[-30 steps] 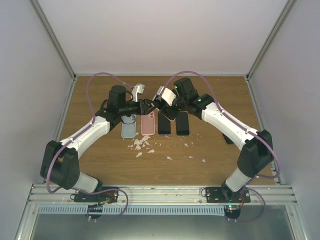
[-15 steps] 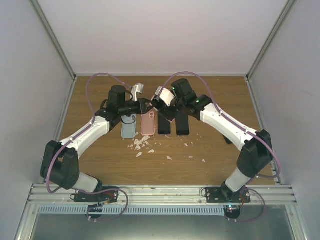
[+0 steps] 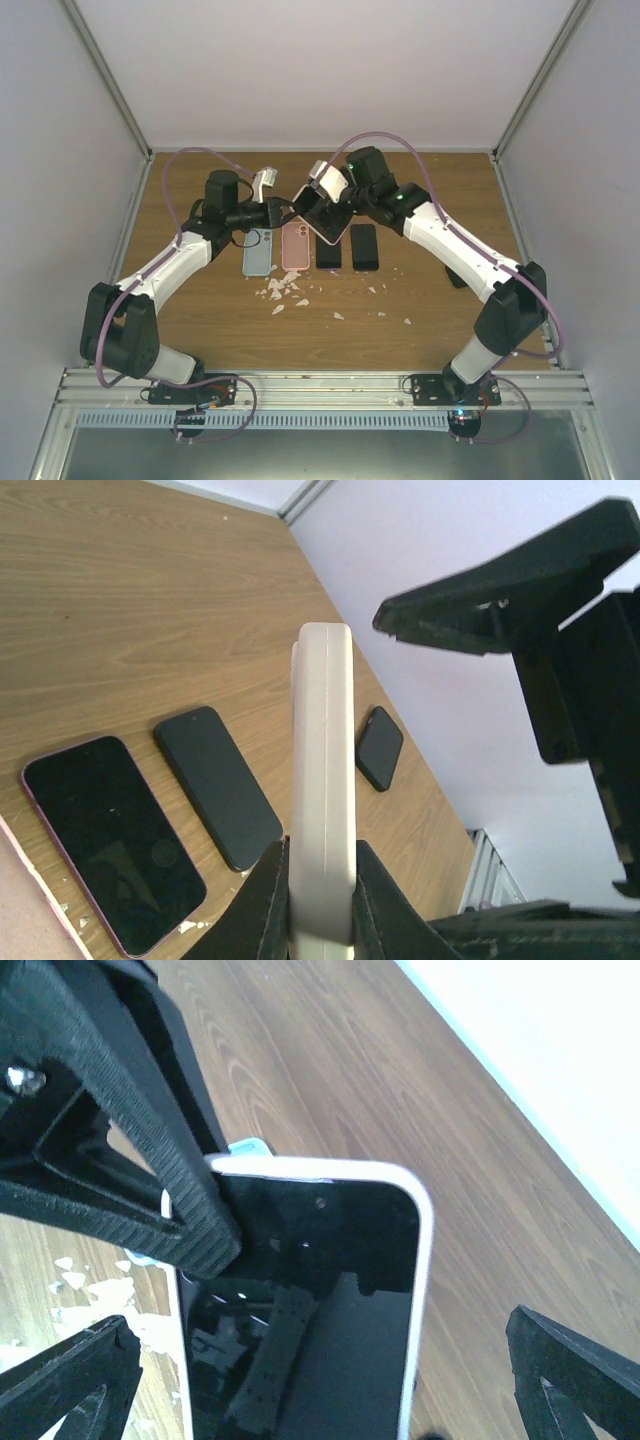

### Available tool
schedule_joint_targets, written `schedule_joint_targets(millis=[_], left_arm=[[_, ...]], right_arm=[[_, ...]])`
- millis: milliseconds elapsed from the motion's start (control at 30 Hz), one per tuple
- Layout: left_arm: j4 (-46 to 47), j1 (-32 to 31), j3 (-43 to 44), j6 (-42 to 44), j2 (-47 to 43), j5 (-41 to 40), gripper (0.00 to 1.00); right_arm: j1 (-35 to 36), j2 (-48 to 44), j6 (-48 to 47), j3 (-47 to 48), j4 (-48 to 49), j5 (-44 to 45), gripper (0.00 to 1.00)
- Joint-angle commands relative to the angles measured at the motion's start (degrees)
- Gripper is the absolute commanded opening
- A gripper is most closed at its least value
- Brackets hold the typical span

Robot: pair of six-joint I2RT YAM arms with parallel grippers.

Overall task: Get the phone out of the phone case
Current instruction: Pick up the phone at the center of the board.

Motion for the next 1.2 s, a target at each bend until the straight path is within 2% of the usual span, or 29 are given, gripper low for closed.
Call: schedule_joint_targets(millis=[0,267,400,500,567,733,867,967,1067,1167], left_arm=[[3.15,1.08,0.68,4.83,-3.24,7.70,0.00],[-11.08,2.71,3.93,18.42,-3.23,17.15,0.00],[-18.08,3.09,5.76,26.67,-2.84,23.08,0.00],[-24.68,3.14,7.42,35.06,-1.89,28.22,0.00],[-29.28,3.13,8.75,38.90,-0.62,30.56,0.00],[-48.38,0.65,17.23,56.84,5.21,29.31,0.00],[-65.80,-1.00,22.71,71.87,11.22,31.08,0.00],[-77.93,-3.28,26.40,82.99,15.97,31.03,0.00],[-78.30,-6.98,25.95,83.90,16.45,27.14,0.00],[-78.10,-9.27,25.14,83.78,16.92,26.56,0.00]], right_arm=[[-2.07,-2.71,3.86,4.42,-0.24,-5.87,0.99],[-9.70,-2.30,15.21,17.32,-1.55,-17.01,1.00],[-15.47,-1.19,23.96,25.03,0.24,-26.14,1.00],[-17.88,-0.36,30.69,27.87,2.64,-28.68,0.99],[-20.47,0.77,37.27,29.56,4.93,-34.34,1.00],[-25.83,2.97,64.19,27.88,21.40,-46.72,0.99],[-28.10,3.88,76.16,27.16,30.83,-48.34,1.00],[-28.46,3.10,81.76,25.70,37.00,-49.09,1.00],[-28.72,2.07,86.66,22.58,42.72,-50.38,1.00],[-28.78,1.49,87.96,21.01,43.65,-50.58,1.00]])
